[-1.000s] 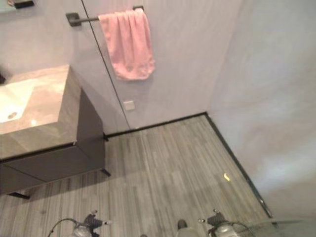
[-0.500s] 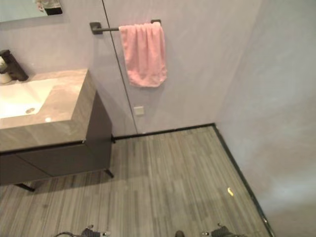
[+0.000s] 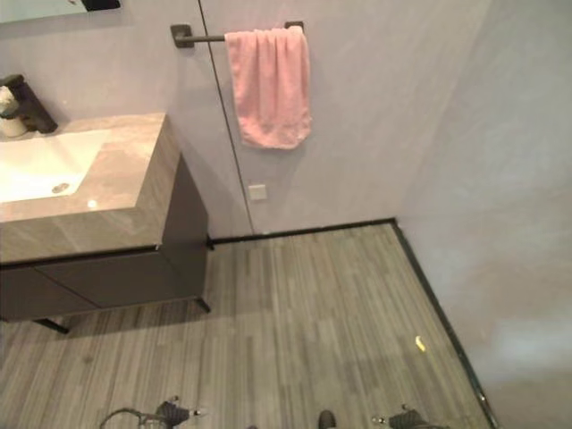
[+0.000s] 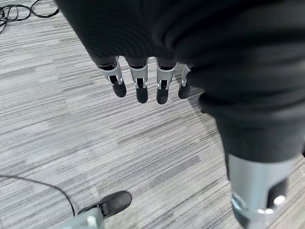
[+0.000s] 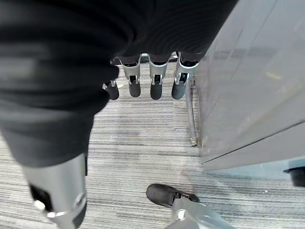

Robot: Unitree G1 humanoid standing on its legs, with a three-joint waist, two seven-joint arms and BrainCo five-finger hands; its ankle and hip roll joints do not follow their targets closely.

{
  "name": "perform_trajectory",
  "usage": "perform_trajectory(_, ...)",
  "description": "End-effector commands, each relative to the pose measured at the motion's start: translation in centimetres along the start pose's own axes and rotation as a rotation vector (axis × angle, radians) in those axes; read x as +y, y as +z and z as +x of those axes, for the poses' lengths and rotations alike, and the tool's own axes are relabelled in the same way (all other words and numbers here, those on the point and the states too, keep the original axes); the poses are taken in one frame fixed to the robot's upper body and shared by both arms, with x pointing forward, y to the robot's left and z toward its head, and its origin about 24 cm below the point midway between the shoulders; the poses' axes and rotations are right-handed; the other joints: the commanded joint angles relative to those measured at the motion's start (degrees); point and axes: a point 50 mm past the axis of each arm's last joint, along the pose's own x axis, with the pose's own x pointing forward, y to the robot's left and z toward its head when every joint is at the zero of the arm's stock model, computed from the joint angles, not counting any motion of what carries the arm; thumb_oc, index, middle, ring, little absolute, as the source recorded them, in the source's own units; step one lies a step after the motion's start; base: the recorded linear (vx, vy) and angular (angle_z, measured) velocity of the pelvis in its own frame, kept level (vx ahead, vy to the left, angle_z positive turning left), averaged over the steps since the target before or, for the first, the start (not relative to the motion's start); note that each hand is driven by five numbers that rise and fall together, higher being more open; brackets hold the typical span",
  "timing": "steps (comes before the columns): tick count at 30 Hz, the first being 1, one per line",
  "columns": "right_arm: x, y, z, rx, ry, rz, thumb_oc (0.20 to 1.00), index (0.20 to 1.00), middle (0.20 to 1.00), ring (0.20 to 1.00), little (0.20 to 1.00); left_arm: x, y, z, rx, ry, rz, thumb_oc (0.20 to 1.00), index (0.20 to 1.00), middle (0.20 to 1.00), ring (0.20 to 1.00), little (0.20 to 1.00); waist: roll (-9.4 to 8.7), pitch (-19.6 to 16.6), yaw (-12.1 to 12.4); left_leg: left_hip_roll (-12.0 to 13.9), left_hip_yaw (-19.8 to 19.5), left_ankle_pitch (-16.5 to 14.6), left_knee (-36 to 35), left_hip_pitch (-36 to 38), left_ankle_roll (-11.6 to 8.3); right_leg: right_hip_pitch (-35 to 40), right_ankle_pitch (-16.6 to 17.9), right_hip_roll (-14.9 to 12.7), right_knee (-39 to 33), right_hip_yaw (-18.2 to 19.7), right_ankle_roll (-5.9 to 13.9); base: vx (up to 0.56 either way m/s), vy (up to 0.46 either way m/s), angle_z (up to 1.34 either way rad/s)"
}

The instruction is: Put brush and paste in cup on sink, flatten towel.

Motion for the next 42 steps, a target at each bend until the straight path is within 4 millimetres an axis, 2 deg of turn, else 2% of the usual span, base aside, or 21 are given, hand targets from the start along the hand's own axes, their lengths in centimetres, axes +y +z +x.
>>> perform_trajectory(1, 0.3, 1.7, 0.1, -0.027, 0.004, 0.035, 1.000, 1.000, 1.000, 1.000, 1.000, 2.0, -0.4, 0.3, 0.018, 0.062, 0.009, 1.000, 1.000, 1.000, 1.000, 1.000, -1.23, -0.4, 0.2, -4.3, 2.8, -2.4, 3.9, -0.7, 2.37, -4.2, -2.6, -1.8, 9.9, 0.1, 4.34, 0.01, 0.024, -0.07)
perform_trajectory(9, 0.2, 1.2, 0.1, -0.008, -0.003, 0.066, 1.000, 1.000, 1.000, 1.000, 1.000, 1.5, 0.2, 0.2, -0.006, 0.047, -0.012, 1.000, 1.000, 1.000, 1.000, 1.000, -1.10, -0.5, 0.0, -4.8, 2.7, -3.3, 4.7, -0.3, 2.96, -3.8, -3.2, -2.3, 10.3, 0.1, 4.47, 0.01, 0.045, -0.05)
perform_trajectory(14, -0.4, 2.4, 0.2, -0.048, -0.030, 0.149, 1.000, 1.000, 1.000, 1.000, 1.000, 1.8, 1.0, 0.3, -0.041, 0.056, -0.001, 1.000, 1.000, 1.000, 1.000, 1.000, -1.20, 1.6, -0.7, -5.4, 2.7, -4.0, 6.2, -0.7, 3.87, -6.5, -3.6, -2.6, 16.3, 0.7, 4.57, -0.02, 0.088, 0.01)
perform_trajectory(21, -0.7, 2.2, 0.2, -0.041, -0.041, 0.164, 1.000, 1.000, 1.000, 1.000, 1.000, 2.3, 1.3, 0.3, -0.068, 0.071, 0.029, 1.000, 1.000, 1.000, 1.000, 1.000, -0.94, 3.3, -1.3, -6.6, 3.0, -4.7, 6.7, 0.0, 4.75, -9.0, -2.4, -3.7, 21.6, 1.3, 4.61, 0.02, 0.136, -0.03)
perform_trajectory(22, -0.7, 2.1, 0.2, -0.035, -0.050, 0.223, 1.000, 1.000, 1.000, 1.000, 1.000, 2.8, 2.0, 0.3, -0.104, 0.102, 0.034, 1.000, 1.000, 1.000, 1.000, 1.000, -0.92, 3.7, -1.5, -6.8, 2.6, -4.7, 6.4, 0.4, 4.99, -10.0, -1.4, -3.7, 23.7, 1.9, 4.45, 0.02, 0.067, 0.02)
perform_trajectory(24, -0.8, 2.4, 0.1, -0.051, -0.056, 0.271, 1.000, 1.000, 1.000, 1.000, 1.000, 3.1, 2.0, 0.2, -0.108, 0.114, 0.017, 1.000, 1.000, 1.000, 1.000, 1.000, -0.65, 4.4, -1.7, -6.8, 2.3, -4.4, 6.2, 0.3, 5.06, -11.1, -1.1, -3.5, 26.3, 1.7, 4.05, 0.01, 0.116, 0.01)
perform_trajectory(26, -0.7, 2.0, 0.1, -0.043, -0.057, 0.292, 1.000, 1.000, 1.000, 1.000, 1.000, 3.2, 2.2, 0.2, -0.120, 0.114, 0.030, 1.000, 1.000, 1.000, 1.000, 1.000, -0.45, 4.7, -2.0, -7.1, 1.8, -4.5, 6.2, 0.3, 5.03, -11.8, -1.8, -2.5, 27.8, 1.9, 3.67, 0.03, 0.111, 0.01)
perform_trajectory(27, -0.8, 1.9, 0.1, -0.042, -0.057, 0.302, 1.000, 1.000, 1.000, 1.000, 1.000, 3.2, 2.2, 0.2, -0.121, 0.110, 0.043, 1.000, 1.000, 1.000, 1.000, 1.000, -0.44, 4.4, -2.7, -7.4, 1.1, -4.5, 6.0, 0.4, 5.00, -12.4, -2.5, -0.6, 27.1, 3.1, 3.37, 0.07, 0.087, 0.09)
perform_trajectory(29, -1.0, 1.6, 0.1, -0.029, -0.064, 0.301, 1.000, 1.000, 1.000, 1.000, 1.000, 3.2, 2.3, 0.2, -0.126, 0.106, 0.055, 1.000, 1.000, 1.000, 1.000, 1.000, -0.40, 4.4, -3.0, -7.9, 0.3, -4.7, 5.8, 0.6, 4.69, -13.7, -2.8, 0.9, 25.4, 2.7, 3.01, 0.11, 0.062, 0.21)
perform_trajectory(32, -1.4, 1.4, 0.2, -0.021, -0.079, 0.284, 1.000, 1.000, 1.000, 1.000, 1.000, 3.1, 2.5, 0.2, -0.125, 0.102, 0.055, 1.000, 1.000, 1.000, 1.000, 1.000, -0.56, 4.5, -3.5, -8.3, 0.1, -5.6, 5.9, 1.2, 3.96, -17.0, 0.2, -0.8, 19.7, -0.9, 3.76, 0.14, 0.014, 0.30)
perform_trajectory(34, -1.6, 1.2, 0.2, -0.017, -0.089, 0.282, 1.000, 1.000, 1.000, 1.000, 1.000, 3.0, 2.6, 0.2, -0.128, 0.098, 0.051, 1.000, 1.000, 1.000, 1.000, 1.000, -0.80, 4.9, -4.5, -8.9, -1.1, -6.6, 6.4, 2.1, 3.42, -18.6, 2.9, -1.2, 16.0, -0.9, 4.81, 0.19, 0.009, 0.36)
perform_trajectory(36, -1.7, 1.2, 0.2, -0.015, -0.091, 0.280, 1.000, 1.000, 1.000, 1.000, 1.000, 2.9, 2.7, 0.2, -0.131, 0.094, 0.051, 1.000, 1.000, 1.000, 1.000, 1.000, -0.78, 5.2, -4.8, -9.0, -1.5, -7.2, 6.7, 2.8, 3.20, -18.4, 3.8, -1.5, 14.7, -1.3, 5.21, 0.15, -0.002, 0.60)
perform_trajectory(38, -1.7, 0.8, 0.2, -0.002, -0.088, 0.252, 1.000, 1.000, 1.000, 1.000, 1.000, 2.5, 2.6, 0.2, -0.131, 0.083, 0.041, 1.000, 1.000, 1.000, 1.000, 1.000, -1.31, 5.6, -5.3, -9.0, -2.2, -8.4, 6.9, 4.8, 2.59, -19.0, 6.3, -2.6, 10.2, -3.1, 6.07, 0.33, -0.047, 0.12)
perform_trajectory(40, -1.7, 0.0, 0.1, 0.017, -0.083, 0.240, 1.000, 1.000, 1.000, 1.000, 1.000, 2.0, 2.0, 0.1, -0.108, 0.054, -0.075, 1.000, 1.000, 1.000, 1.000, 1.000, -1.88, 5.1, -5.4, -9.2, -3.6, -9.1, 6.8, 6.6, 2.38, -19.0, 8.0, -2.7, 7.1, -3.9, 6.38, 0.35, -0.082, 0.21)
perform_trajectory(42, -1.5, -0.2, 0.1, 0.021, -0.073, 0.232, 1.000, 1.000, 1.000, 1.000, 1.000, 1.9, 1.8, 0.1, -0.102, 0.053, -0.075, 1.000, 1.000, 1.000, 1.000, 1.000, -2.10, 4.6, -5.4, -8.9, -4.2, -9.3, 6.6, 7.9, 2.15, -19.2, 9.0, -2.5, 5.8, -5.3, 6.61, 0.26, -0.088, 0.33)
